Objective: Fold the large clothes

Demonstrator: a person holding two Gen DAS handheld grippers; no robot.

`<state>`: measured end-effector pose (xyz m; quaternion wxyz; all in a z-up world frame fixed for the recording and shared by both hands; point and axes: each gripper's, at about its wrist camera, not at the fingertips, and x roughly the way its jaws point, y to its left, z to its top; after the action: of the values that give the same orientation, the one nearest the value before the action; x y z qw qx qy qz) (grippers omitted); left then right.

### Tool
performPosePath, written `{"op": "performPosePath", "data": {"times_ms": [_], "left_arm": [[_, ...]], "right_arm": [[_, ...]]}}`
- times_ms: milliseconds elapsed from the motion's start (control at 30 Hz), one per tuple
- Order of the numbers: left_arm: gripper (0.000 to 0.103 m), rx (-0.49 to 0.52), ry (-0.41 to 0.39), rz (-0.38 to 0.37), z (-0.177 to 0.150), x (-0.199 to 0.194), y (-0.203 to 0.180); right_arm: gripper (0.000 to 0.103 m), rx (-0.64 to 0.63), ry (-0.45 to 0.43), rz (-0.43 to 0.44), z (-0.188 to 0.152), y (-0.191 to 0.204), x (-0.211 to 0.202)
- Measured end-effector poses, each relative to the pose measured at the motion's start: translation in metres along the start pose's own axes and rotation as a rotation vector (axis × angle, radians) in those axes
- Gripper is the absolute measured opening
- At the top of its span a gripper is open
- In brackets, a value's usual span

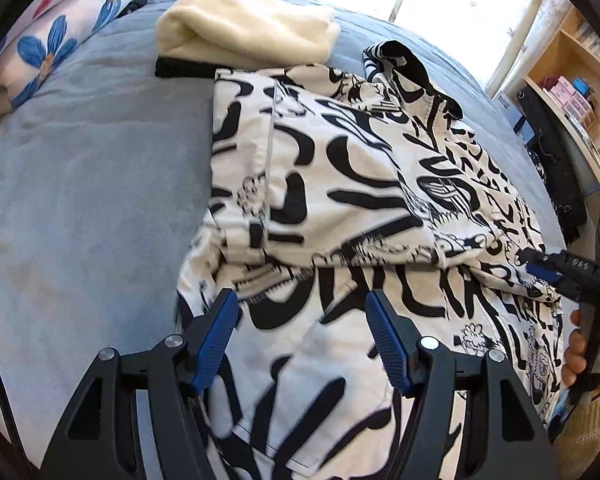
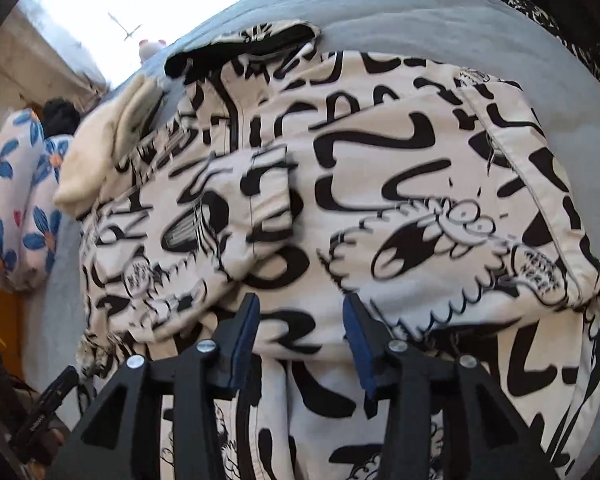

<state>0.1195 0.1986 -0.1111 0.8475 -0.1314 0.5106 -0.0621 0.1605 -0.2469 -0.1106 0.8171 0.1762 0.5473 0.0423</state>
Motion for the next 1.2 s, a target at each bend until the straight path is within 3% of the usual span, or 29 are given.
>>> {"op": "performPosePath", "data": {"times_ms": [133, 300, 400, 500, 600, 633, 667, 733, 833, 900, 933, 1000, 1100, 1200], "left_arm": [[0.065, 0.011, 0.001, 0.002, 0.029, 0.005, 0.009], [0.065, 0.012, 0.033, 0.013, 0.073, 0.03, 0.025], [0.065, -0.027, 0.071, 0.017, 0.102, 0.055, 0.043], [0.065, -0.056, 0.095, 0.011, 0.119, 0.077, 0.057], [0.065, -0.071, 0.134, 0.009, 0.13, 0.101, 0.065], [0.065, -0.078, 0.143, 0.005, 0.131, 0.108, 0.067], [0.065, -0.087, 0.159, -0.006, 0.133, 0.117, 0.069], [0.065, -0.116, 0.17, -0.026, 0.135, 0.128, 0.071], [0.047, -0.118, 0.14, -0.023, 0.14, 0.131, 0.066], [0.024, -0.066, 0.086, 0.033, 0.141, 0.126, 0.052], [0.02, -0.036, 0.065, 0.053, 0.142, 0.124, 0.046], [0.013, 0.002, 0.041, 0.085, 0.14, 0.125, 0.039], [0.009, 0.023, 0.034, 0.161, 0.138, 0.136, 0.036], [0.009, 0.026, 0.029, 0.191, 0.139, 0.14, 0.038]], "right_arm": [[0.063, -0.007, -0.029, 0.023, 0.028, 0.005, 0.005], [0.064, -0.008, 0.022, 0.061, 0.068, 0.01, 0.049], [0.064, -0.02, 0.059, 0.035, 0.085, 0.01, 0.076], [0.064, -0.029, 0.098, 0.05, 0.091, 0.011, 0.097], [0.066, -0.08, 0.078, 0.064, 0.091, 0.02, 0.101], [0.061, -0.096, 0.082, 0.08, 0.09, 0.023, 0.102], [0.042, -0.107, 0.082, 0.101, 0.089, 0.026, 0.103], [0.027, -0.129, 0.078, 0.112, 0.087, 0.029, 0.099], [0.026, -0.145, -0.017, 0.1, 0.083, 0.029, 0.072], [0.025, -0.136, -0.096, 0.101, 0.08, 0.024, 0.05], [0.025, -0.131, -0.121, 0.097, 0.079, 0.02, 0.043], [0.026, -0.134, -0.146, 0.058, 0.076, 0.015, 0.044], [0.028, -0.145, -0.07, -0.004, 0.072, 0.01, 0.071], [0.043, -0.09, -0.048, -0.037, 0.07, 0.003, 0.081]]}}
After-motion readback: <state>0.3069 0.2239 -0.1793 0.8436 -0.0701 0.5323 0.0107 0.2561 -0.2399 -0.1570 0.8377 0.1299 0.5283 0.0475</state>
